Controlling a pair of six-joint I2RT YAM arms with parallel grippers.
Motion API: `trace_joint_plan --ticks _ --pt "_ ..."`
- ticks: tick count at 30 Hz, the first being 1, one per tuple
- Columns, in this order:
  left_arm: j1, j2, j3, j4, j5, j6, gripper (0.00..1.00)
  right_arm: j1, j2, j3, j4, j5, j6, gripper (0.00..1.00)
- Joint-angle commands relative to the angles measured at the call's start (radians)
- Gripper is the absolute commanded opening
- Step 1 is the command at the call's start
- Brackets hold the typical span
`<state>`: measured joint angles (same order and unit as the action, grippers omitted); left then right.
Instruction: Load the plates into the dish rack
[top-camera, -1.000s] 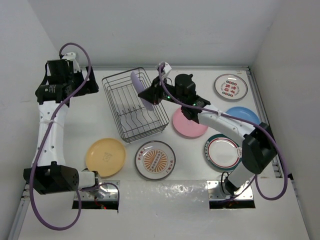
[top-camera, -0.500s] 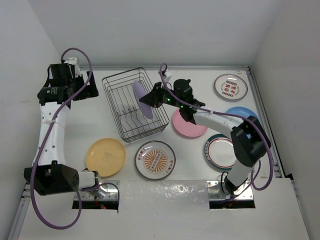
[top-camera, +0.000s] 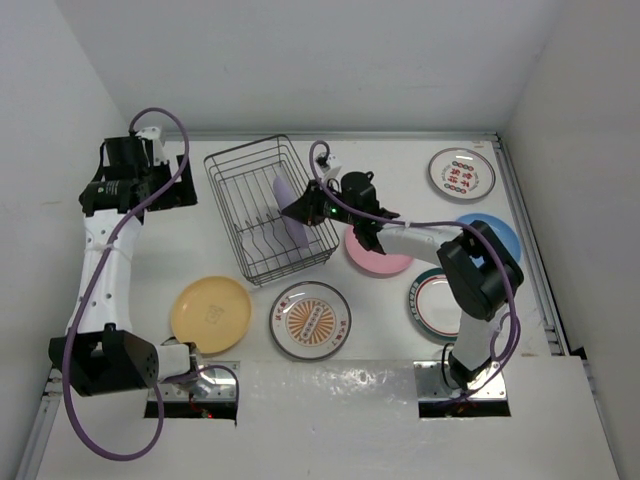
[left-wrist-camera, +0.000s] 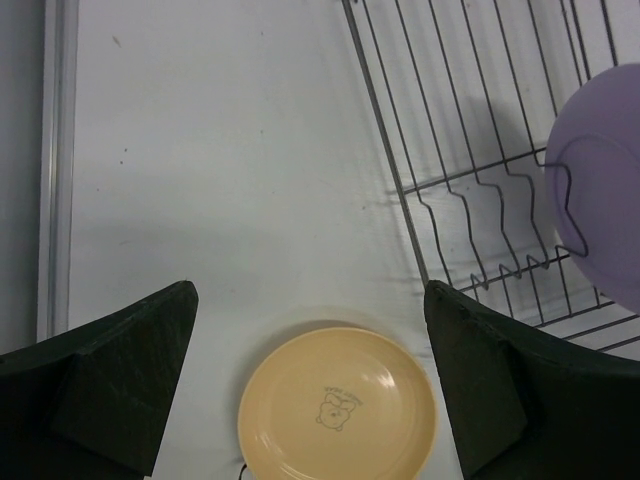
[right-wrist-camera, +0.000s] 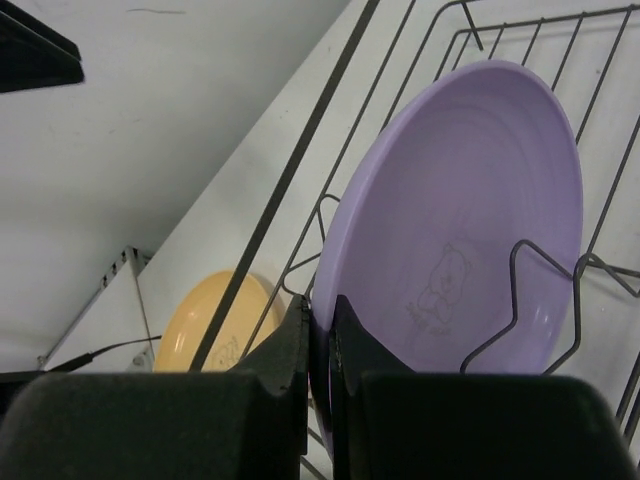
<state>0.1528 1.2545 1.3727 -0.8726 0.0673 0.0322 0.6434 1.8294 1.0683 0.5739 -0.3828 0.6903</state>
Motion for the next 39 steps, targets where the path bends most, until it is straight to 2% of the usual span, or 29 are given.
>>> trace_joint_plan --ticks 1,2,4,5,8,9,10,12,15,16,19,21,24,27,28,31,32,33,36,37,39 --pt "0.013 -0.032 -0.02 0.018 -0.006 0.029 0.93 -0.005 0.013 0.027 0.08 -0.036 0.014 0.0" --pt "0.013 -0.032 -0.018 0.018 -0.004 0.031 0.93 -0.005 0.011 0.025 0.072 -0.041 0.011 0.0" --pt "0.013 -0.032 -0.012 0.02 -0.003 0.035 0.93 -0.005 0.002 0.027 0.051 -0.041 -0.006 0.1" --pt "0.011 -0.033 -0.012 0.021 -0.001 0.035 0.93 -0.005 -0.004 0.03 0.019 -0.039 -0.017 0.23" --pt "0.013 -0.03 -0.007 0.024 0.006 0.035 0.93 -0.005 -0.034 0.047 -0.064 -0.03 -0.064 0.41" --pt "0.013 -0.032 -0.007 0.024 0.012 0.034 0.93 -0.007 -0.045 0.051 -0.083 -0.015 -0.087 0.55" --pt "0.013 -0.03 -0.001 0.021 0.017 0.035 0.93 -0.01 -0.056 0.055 -0.113 -0.004 -0.097 0.59" --pt "0.013 -0.03 0.006 0.017 0.031 0.04 0.93 -0.017 -0.096 0.064 -0.146 0.028 -0.135 0.68" --pt "0.011 -0.029 0.023 0.012 0.04 0.048 0.93 -0.022 -0.159 0.103 -0.282 0.105 -0.247 0.73" --pt "0.011 -0.027 0.025 0.012 0.04 0.051 0.93 -0.022 -0.176 0.117 -0.368 0.125 -0.285 0.78" --pt "0.011 -0.018 0.028 0.015 0.04 0.051 0.93 -0.022 -0.238 0.17 -0.501 0.214 -0.411 0.84" --pt "0.011 -0.015 0.032 0.02 0.049 0.051 0.93 -0.022 -0.274 0.197 -0.538 0.251 -0.471 0.89" --pt "0.013 -0.007 0.045 0.029 0.063 0.046 0.93 -0.022 -0.315 0.251 -0.655 0.28 -0.534 0.9" --pt "0.011 -0.003 0.055 0.035 0.06 0.048 0.93 -0.022 -0.418 0.234 -0.95 0.442 -0.558 0.9" --pt "0.011 -0.003 0.057 0.037 0.055 0.049 0.93 -0.022 -0.45 0.208 -1.015 0.573 -0.561 0.9" --pt "0.011 -0.001 0.052 0.053 0.055 0.035 0.93 -0.019 -0.573 0.018 -1.253 0.776 -0.493 0.86" --pt "0.011 0.0 0.051 0.064 0.06 0.032 0.93 -0.016 -0.596 -0.082 -1.307 0.838 -0.404 0.8" --pt "0.013 0.002 0.048 0.076 0.069 0.029 0.93 0.005 -0.632 -0.179 -1.357 0.805 -0.359 0.72" --pt "0.011 0.006 0.032 0.098 0.059 0.034 0.93 0.135 -0.665 -0.284 -1.329 0.827 -0.325 0.71" --pt "0.011 0.008 0.029 0.103 0.046 0.038 0.93 0.238 -0.661 -0.309 -1.329 0.872 -0.308 0.71" --pt "0.011 0.006 0.028 0.106 0.046 0.043 0.93 0.295 -0.635 -0.312 -1.365 0.965 -0.236 0.72"
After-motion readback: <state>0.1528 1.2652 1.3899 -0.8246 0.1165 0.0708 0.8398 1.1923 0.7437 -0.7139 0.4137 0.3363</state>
